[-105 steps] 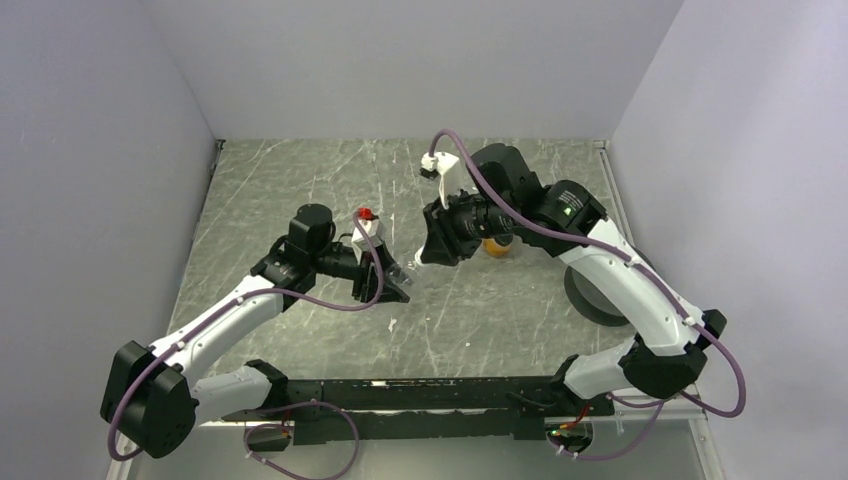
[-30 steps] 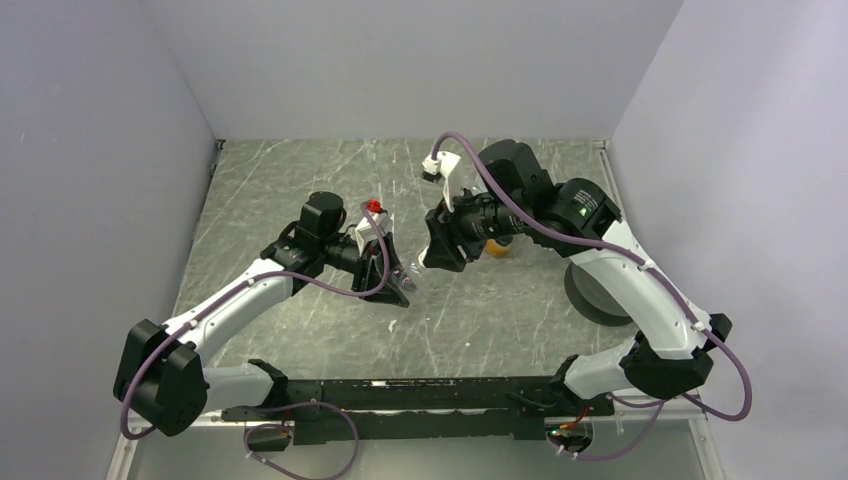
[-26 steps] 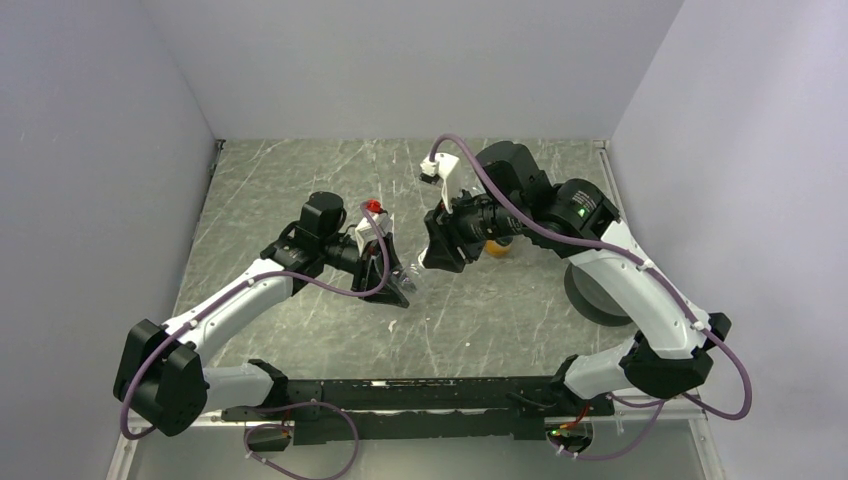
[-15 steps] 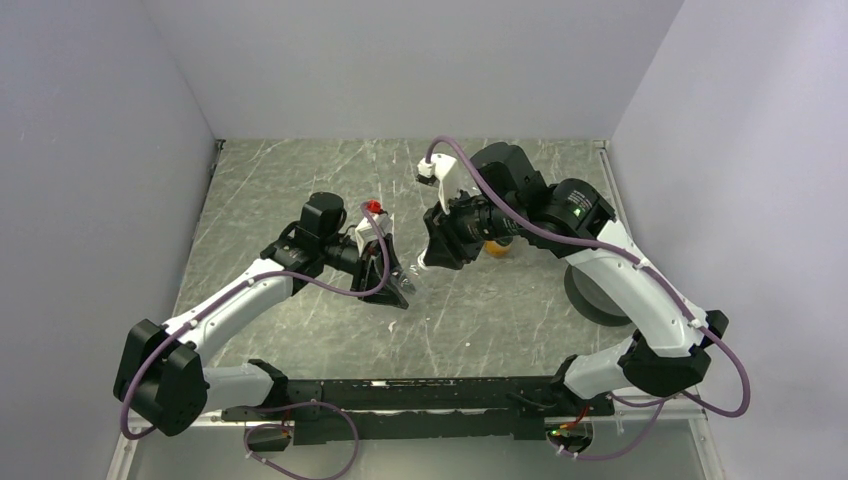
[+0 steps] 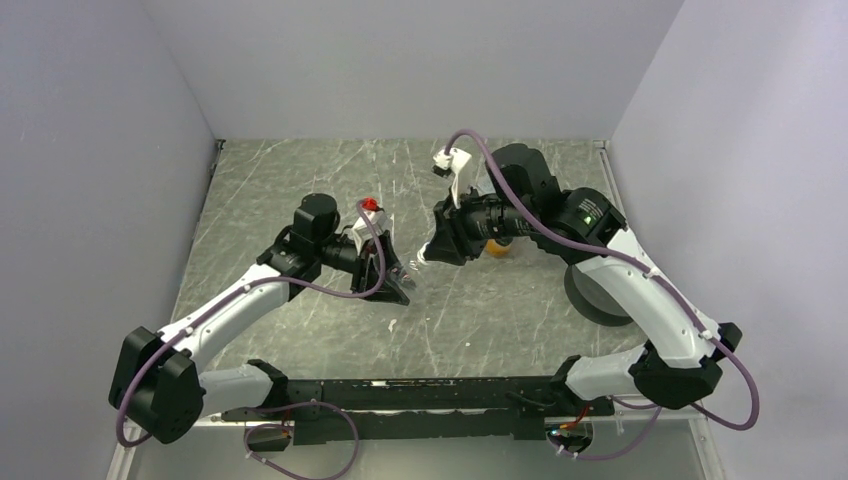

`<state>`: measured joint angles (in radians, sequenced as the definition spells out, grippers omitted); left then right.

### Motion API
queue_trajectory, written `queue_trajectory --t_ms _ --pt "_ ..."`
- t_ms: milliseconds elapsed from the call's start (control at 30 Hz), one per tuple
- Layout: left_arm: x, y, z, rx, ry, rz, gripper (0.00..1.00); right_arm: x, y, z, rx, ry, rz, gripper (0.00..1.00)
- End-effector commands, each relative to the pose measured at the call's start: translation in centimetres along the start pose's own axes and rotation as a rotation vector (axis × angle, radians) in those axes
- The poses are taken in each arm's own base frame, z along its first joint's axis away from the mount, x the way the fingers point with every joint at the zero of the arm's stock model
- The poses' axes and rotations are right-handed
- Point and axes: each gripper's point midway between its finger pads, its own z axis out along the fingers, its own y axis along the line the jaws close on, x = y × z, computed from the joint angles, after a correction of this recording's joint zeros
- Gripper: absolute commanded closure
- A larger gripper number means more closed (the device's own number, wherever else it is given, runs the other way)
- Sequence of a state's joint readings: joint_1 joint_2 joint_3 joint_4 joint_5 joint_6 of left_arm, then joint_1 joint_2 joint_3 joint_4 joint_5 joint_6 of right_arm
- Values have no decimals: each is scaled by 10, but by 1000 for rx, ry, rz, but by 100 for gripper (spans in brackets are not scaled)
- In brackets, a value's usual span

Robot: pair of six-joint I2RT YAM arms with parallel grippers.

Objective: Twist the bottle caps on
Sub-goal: Screw the bottle cap onto the plastic bottle.

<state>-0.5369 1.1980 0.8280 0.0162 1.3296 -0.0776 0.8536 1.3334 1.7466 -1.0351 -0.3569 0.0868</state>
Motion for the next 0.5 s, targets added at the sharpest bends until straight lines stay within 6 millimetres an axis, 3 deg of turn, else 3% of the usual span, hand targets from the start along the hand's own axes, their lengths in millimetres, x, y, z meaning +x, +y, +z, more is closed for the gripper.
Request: queue_trajectory --t_ms 0,233,467 --pt "-40 -8 -3 -29 -79 197 100 -6 20 4 -145 -56 70 86" --pt "-46 -4 -4 -77 -106 230 100 0 22 15 -188 -60 127 89" --pt "-62 15 -10 -237 -177 287 100 1 15 26 -158 -69 188 91"
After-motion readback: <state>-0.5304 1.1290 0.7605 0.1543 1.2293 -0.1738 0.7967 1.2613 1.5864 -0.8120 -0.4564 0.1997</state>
